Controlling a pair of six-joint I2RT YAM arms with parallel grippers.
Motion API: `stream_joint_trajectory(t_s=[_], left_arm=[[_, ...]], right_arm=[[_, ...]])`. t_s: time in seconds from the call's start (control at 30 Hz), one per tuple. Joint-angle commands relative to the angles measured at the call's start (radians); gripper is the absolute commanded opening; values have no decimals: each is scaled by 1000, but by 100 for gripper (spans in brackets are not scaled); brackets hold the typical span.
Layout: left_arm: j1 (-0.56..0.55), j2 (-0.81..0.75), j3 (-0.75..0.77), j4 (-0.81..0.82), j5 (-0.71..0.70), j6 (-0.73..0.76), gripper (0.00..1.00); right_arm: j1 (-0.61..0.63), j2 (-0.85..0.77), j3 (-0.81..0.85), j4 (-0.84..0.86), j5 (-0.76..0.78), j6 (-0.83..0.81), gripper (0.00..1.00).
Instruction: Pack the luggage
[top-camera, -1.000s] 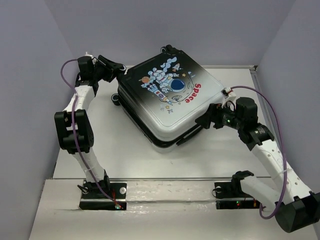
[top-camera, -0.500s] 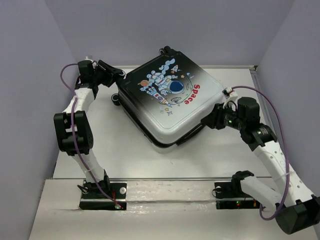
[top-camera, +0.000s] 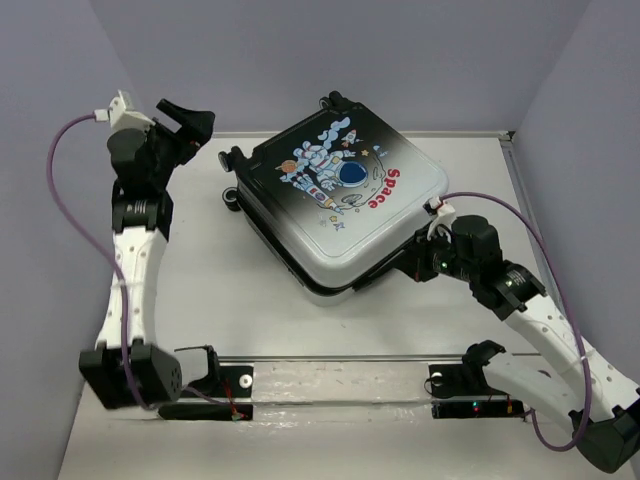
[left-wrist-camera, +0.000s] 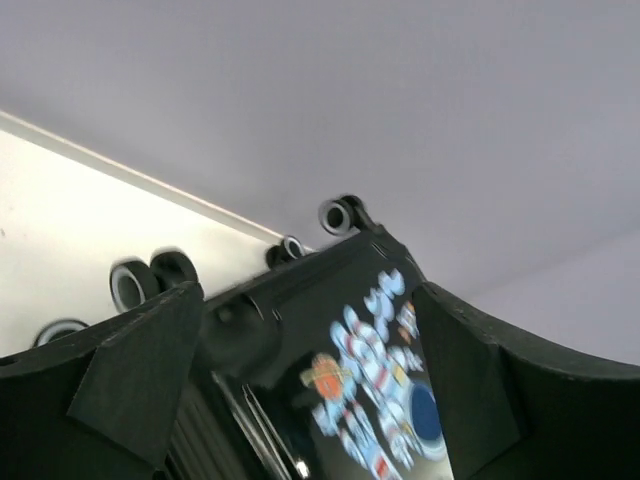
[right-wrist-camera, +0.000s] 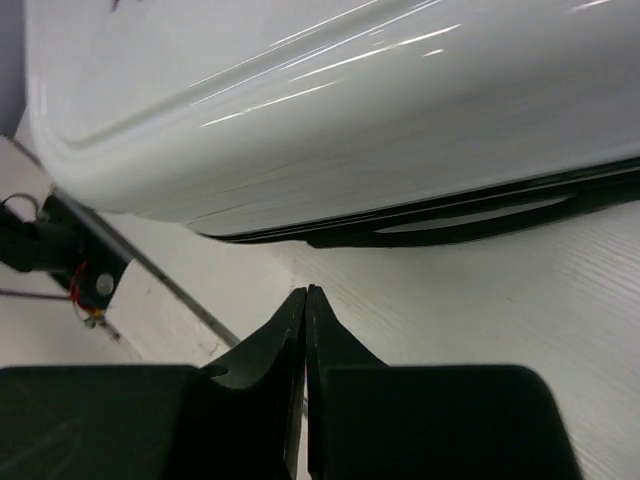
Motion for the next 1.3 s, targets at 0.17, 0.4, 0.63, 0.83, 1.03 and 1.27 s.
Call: stream_joint_trajectory(t_s=[0.17,0.4,0.63,0.83,1.03,1.27], left_arm=[[-278,-521,-612,-23,-86,22,83],[-278,-733,-878,-15,-105,-63,67],[-280,-658,-1010,113,-42,-94,64],[-280,-646,-1013,143,-60,-71,63],[-280,-655,-1025,132,-85,-68,64],[-278,-683,-1025,97,-127,-55,66]], right_arm=[[1,77,-45,146,115,16,7],[1,38,-191,291,-20,81,7],[82,170,-284,531,6,159,7],[211,336,-270,854,169,248,7],[326,532,-167,1075,270,293,7],[367,476,-215,1009,260,299,22]])
